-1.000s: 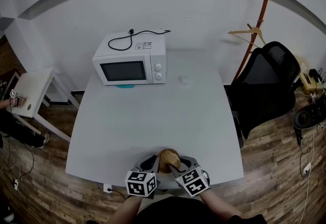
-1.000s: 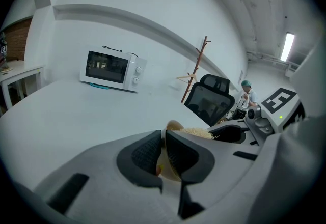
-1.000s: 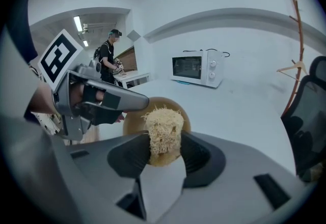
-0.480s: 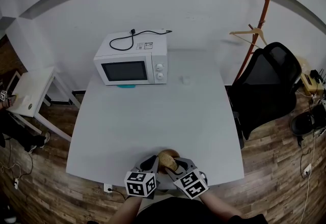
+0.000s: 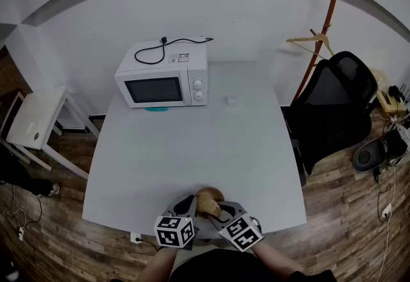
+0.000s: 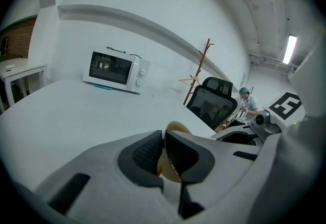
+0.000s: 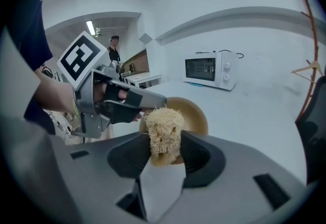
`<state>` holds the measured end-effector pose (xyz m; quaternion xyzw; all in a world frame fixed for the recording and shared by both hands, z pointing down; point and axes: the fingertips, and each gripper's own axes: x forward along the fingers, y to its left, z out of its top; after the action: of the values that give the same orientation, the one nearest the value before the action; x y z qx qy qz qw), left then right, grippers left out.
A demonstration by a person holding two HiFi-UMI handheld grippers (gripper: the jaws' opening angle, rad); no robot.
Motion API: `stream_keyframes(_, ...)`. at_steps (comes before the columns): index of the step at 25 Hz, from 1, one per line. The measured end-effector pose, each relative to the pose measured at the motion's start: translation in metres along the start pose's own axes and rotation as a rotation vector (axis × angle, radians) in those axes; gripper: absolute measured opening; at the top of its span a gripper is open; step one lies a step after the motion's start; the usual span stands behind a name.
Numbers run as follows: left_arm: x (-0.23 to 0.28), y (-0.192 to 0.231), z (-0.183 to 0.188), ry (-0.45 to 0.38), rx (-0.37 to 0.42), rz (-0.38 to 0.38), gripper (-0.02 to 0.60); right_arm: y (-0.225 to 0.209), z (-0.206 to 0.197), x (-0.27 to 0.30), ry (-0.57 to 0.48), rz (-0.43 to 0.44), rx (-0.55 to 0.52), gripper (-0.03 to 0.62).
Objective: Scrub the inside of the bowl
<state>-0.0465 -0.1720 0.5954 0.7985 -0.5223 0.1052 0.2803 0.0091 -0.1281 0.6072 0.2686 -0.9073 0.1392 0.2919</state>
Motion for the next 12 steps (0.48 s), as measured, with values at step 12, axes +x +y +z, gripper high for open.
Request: stream_keyframes(12,0.010,0.011,-0.021,0.050,-0.014,0.034,0.032,-0.027,-0.010,-0.008,0.006,-0.125,0.043,0.172)
